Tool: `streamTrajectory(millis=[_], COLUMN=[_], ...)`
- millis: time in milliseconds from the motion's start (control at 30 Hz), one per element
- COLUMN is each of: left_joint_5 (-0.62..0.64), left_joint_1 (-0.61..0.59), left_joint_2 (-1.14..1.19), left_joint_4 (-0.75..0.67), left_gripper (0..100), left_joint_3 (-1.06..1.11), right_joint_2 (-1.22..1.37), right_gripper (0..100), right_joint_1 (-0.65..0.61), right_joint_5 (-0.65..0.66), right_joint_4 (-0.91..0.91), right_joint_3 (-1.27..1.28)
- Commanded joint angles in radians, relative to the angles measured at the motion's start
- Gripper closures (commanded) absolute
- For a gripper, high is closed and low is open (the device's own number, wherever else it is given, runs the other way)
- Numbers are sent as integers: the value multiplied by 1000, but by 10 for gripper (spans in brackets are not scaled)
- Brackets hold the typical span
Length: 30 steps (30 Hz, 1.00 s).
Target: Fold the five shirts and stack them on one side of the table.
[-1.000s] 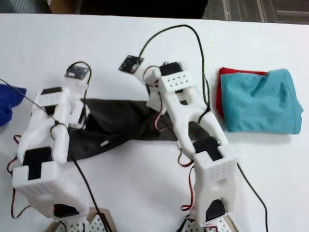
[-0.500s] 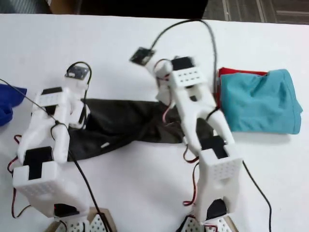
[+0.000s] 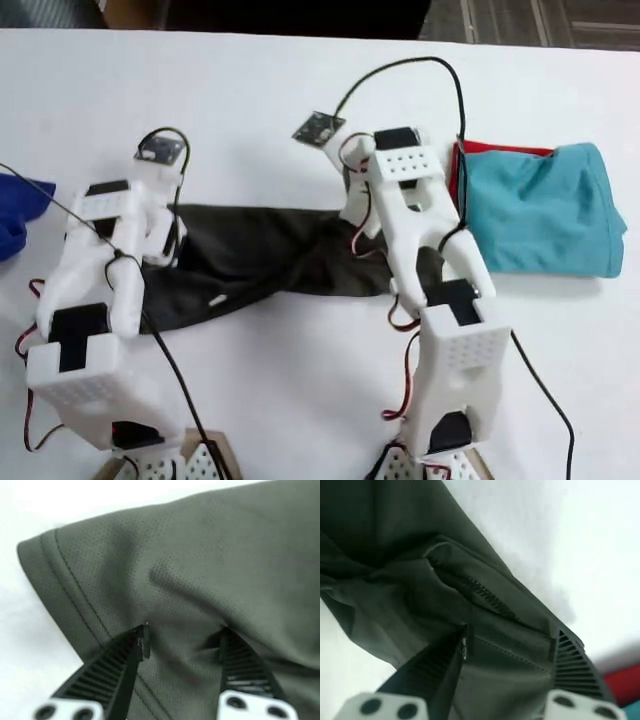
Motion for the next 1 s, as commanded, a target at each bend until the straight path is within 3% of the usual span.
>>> streamTrajectory(millis=[0, 167, 367, 967], left_joint_5=[3, 3, 3, 3], left_joint_1=[17, 17, 17, 17], left_joint_2=[2, 2, 2, 2], left_joint_4=[-34, -34, -34, -34], left_gripper=[757, 757, 757, 757], left_joint_3=[-2, -2, -2, -2], right_joint_2=[-53, -5, -5, -2], right_gripper=[744, 772, 987, 954], right_joint_1=[39, 68, 68, 99], right_joint_5=[2, 2, -3, -5], right_joint_4=[-33, -38, -38, -30], right_joint_3=[18, 15, -32, -141])
